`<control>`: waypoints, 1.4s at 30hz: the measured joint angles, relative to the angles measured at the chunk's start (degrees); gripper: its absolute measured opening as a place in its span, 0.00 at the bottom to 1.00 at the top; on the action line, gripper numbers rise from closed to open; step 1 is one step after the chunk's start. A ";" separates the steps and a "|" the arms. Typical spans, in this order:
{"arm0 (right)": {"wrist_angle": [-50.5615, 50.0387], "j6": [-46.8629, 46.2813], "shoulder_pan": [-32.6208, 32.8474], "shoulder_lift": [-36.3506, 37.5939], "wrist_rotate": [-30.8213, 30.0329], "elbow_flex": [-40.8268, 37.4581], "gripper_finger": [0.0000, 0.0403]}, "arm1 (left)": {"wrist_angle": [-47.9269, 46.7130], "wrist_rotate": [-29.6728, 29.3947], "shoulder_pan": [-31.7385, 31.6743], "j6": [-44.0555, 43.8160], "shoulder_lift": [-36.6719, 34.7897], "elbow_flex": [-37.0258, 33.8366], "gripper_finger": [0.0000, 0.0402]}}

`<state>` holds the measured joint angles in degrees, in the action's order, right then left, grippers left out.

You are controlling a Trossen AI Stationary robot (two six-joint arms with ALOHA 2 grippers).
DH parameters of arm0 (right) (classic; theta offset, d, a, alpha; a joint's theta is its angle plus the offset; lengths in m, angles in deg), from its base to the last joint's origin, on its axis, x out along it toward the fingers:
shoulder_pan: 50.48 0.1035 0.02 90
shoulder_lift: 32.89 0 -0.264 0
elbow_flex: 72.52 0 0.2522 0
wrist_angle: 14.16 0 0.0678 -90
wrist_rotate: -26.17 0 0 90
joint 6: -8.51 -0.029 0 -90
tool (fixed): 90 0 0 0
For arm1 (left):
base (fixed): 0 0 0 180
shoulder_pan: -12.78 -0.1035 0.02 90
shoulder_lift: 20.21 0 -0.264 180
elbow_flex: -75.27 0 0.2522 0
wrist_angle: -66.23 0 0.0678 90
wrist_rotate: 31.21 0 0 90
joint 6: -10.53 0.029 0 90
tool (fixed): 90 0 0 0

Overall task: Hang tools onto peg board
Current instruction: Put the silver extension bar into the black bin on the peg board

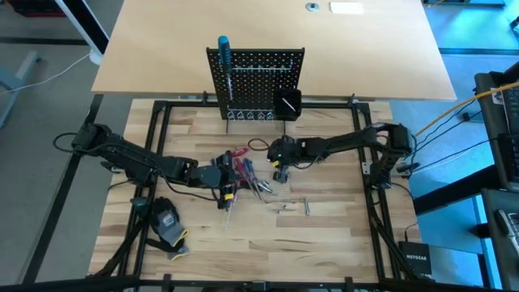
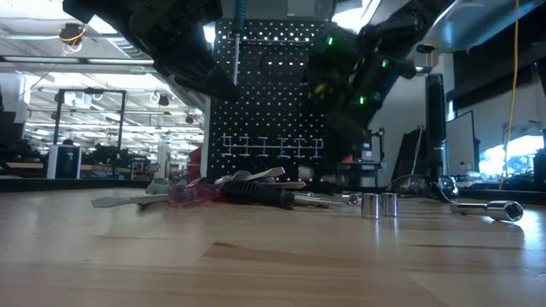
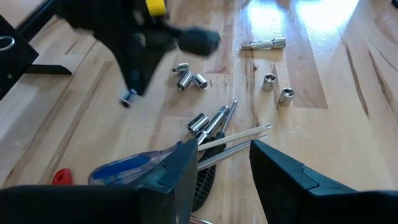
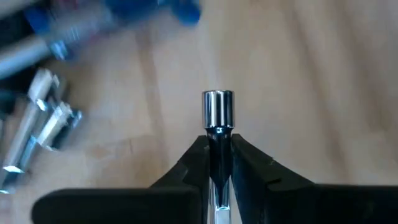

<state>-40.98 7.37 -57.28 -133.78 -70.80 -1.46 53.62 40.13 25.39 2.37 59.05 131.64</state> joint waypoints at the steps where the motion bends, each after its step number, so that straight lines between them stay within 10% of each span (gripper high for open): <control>1: 0.02 0.13 0.02 1.20 -0.03 0.04 0.11 | 0.00 0.00 -0.01 0.00 0.00 0.00 0.34; 27: -0.23 5.78 7.81 34.65 -7.11 0.13 0.12 | 4.63 0.00 0.05 2.89 0.00 0.02 0.34; 42: 4.50 13.04 4.92 37.30 -19.42 2.79 0.12 | 1.49 0.00 0.16 1.47 -0.02 0.02 0.34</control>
<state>-36.48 20.41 -52.37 -96.49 -90.22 1.33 55.11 40.13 25.56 3.83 59.03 131.66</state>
